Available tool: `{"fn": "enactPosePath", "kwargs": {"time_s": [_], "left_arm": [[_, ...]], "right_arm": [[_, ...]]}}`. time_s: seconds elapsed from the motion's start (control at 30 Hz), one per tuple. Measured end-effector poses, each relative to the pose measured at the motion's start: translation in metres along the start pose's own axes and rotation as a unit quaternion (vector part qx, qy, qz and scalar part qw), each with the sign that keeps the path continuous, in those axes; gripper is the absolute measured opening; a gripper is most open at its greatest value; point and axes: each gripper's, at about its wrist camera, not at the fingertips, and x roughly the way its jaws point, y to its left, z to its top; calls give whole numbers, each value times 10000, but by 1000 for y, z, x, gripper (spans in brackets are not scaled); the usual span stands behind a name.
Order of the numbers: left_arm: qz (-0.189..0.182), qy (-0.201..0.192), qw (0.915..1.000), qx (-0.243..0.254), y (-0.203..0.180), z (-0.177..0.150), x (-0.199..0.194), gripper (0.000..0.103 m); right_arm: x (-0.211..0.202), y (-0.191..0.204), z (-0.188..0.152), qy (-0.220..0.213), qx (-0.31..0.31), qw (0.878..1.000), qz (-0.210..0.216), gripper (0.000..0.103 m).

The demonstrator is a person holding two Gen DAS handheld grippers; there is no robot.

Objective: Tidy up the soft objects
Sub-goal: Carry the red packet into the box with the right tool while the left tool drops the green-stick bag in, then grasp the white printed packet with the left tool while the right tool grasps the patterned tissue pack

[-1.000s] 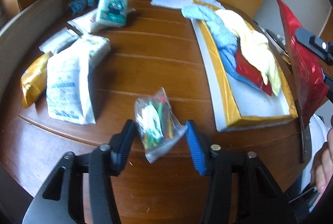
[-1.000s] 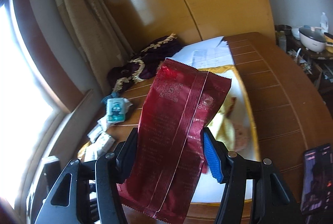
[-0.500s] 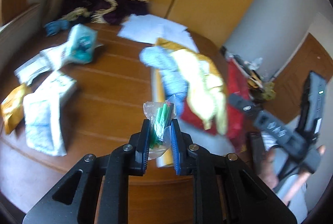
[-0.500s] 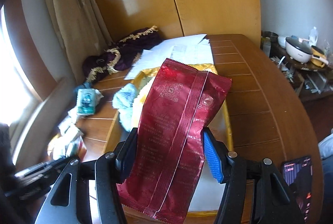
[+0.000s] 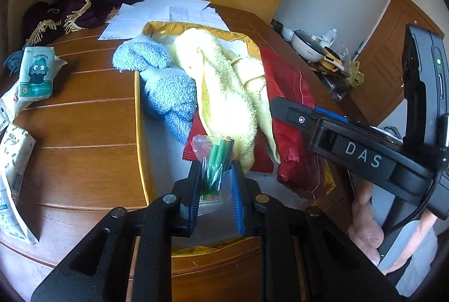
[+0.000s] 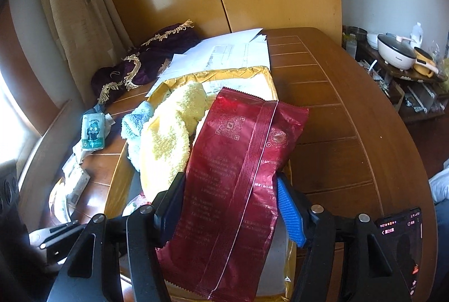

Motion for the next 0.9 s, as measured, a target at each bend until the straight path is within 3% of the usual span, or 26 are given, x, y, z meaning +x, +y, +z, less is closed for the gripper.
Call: {"fn": "enactPosePath", "kwargs": {"time_s": [0.03,0.1,0.27,0.4,0.57,0.73,0.9], "left_arm": [[-29,6,10000,40,-1,0,0,24],[-167,-8,9999,32,-1,-1,-2,47],[-673,-184,9975,-120,6,-1,-12,67],[-916,-436,9945,-243,13,-2,-29,67],[-906,-843,9909,-533,33,-8,-52,67],[-517,-1309,9805,-1374,80,-20,-82,67],[35,-1528,9666,-2057,127,-37,-100,67]], "right_arm": [[0,-1,0,-8,59,10000,15,66],[-2,-4,1,-42,161,9998,83,68],[-15,-9,7,-327,399,9985,167,70],[-28,-1,13,-550,351,9975,265,71],[-37,21,10,-641,350,9940,820,71],[-43,59,-2,-536,103,9890,1372,71],[-44,97,-16,-351,-275,9854,1640,71]]}}
